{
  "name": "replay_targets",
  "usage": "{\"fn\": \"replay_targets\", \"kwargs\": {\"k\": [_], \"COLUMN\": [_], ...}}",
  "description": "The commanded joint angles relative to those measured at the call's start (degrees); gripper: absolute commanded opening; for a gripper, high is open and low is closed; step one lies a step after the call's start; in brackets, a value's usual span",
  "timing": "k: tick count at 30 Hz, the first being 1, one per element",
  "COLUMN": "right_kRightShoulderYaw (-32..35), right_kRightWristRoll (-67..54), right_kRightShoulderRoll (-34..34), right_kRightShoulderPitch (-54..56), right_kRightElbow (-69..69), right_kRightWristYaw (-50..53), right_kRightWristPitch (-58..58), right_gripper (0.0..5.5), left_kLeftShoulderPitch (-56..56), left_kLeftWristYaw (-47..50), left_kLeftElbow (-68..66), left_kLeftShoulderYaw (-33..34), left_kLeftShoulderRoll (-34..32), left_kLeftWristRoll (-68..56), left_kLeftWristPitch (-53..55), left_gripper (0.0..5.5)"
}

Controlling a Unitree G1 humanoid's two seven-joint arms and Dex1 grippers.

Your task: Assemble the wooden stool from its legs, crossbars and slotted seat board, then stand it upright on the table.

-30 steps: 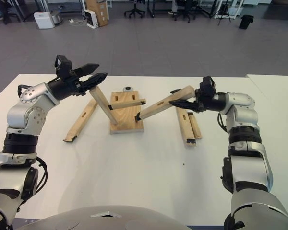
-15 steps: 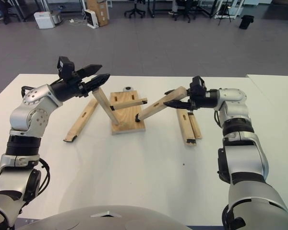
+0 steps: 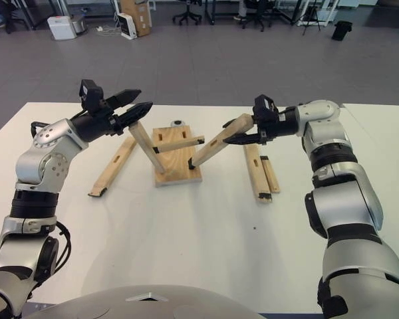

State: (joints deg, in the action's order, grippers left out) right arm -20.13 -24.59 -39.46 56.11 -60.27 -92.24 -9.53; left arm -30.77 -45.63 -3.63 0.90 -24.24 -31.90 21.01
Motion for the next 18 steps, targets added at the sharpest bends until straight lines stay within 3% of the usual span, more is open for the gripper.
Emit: {"fn": "replay_targets", "kwargs": {"k": [1, 18], "right_kRightShoulderYaw": [-3.17, -16.78], "right_kRightWristRoll": [1.9, 0.58], "right_kRightShoulderRoll": [-1.53, -1.51], "right_kRightShoulderPitch": [2.92, 13.16], "right_kRightElbow": [-2.27, -4.19], "right_kRightWristYaw": [-0.26, -0.26], "right_kRightWristPitch": [-0.53, -0.13], "right_gripper": [2.05, 2.05], "left_kLeftShoulderPitch": [3.97, 5.96], "left_kLeftWristYaw": [-0.15, 1.76], "left_kLeftElbow": [-2.0, -0.26], "left_kLeftShoulderYaw": [-3.18, -3.21], "left_kLeftShoulderRoll": [0.75, 2.59], "left_kLeftWristRoll": [2.83, 2.77], "left_kLeftWristPitch": [2.6, 2.19], "left_gripper": [3.03, 3.03]}}
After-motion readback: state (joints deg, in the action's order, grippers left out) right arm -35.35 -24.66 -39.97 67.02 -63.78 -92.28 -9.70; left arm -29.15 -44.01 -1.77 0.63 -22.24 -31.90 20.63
